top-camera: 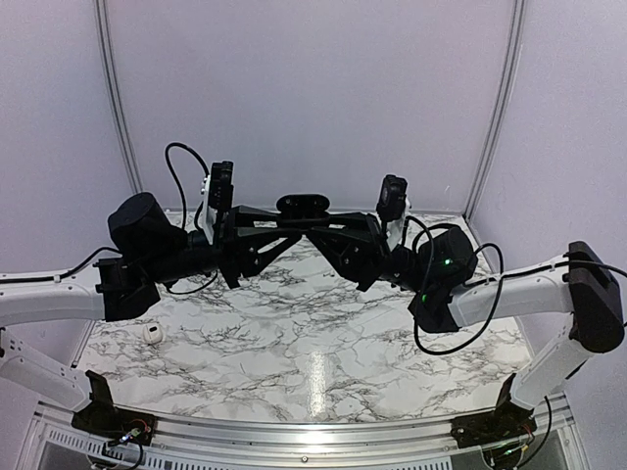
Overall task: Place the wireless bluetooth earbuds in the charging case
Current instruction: Pass from the right arm to the left
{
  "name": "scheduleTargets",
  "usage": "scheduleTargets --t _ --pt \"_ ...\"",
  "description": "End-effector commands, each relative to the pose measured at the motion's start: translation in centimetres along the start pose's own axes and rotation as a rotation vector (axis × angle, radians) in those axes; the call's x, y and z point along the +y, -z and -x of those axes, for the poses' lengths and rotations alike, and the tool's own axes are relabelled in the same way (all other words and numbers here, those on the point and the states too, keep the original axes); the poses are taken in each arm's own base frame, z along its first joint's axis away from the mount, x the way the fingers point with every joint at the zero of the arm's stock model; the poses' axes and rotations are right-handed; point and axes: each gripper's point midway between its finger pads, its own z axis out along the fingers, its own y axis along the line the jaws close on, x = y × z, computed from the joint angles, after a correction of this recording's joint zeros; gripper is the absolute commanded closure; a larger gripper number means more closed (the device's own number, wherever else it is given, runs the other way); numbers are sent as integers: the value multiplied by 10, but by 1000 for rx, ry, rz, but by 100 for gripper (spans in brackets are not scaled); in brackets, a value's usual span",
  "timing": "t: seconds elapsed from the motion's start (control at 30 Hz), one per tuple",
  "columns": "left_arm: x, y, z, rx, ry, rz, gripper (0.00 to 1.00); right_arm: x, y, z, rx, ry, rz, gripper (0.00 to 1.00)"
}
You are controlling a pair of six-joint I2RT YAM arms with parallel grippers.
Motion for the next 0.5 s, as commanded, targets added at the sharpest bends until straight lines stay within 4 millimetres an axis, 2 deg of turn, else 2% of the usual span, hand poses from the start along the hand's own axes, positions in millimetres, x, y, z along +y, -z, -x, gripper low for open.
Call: scheduleTargets --t 0.0,0.23,0.27,0.4,0.47 --pt "-4 -2 27 -70 -29 -12 78 6 -3 5 -25 2 24 100" --pt "-6 4 29 -75 -37 -11 85 7 1 0 -11 -10 20 98" --pt "-6 6 29 -76 -35 -8 86 7 2 0 -8 -9 19 92" --pt "-7 11 24 -56 -23 -13 89 5 6 0 13 -16 2 50" --pt "-7 13 18 -25 -21 -16 89 2 7 -3 51 -31 -5 43"
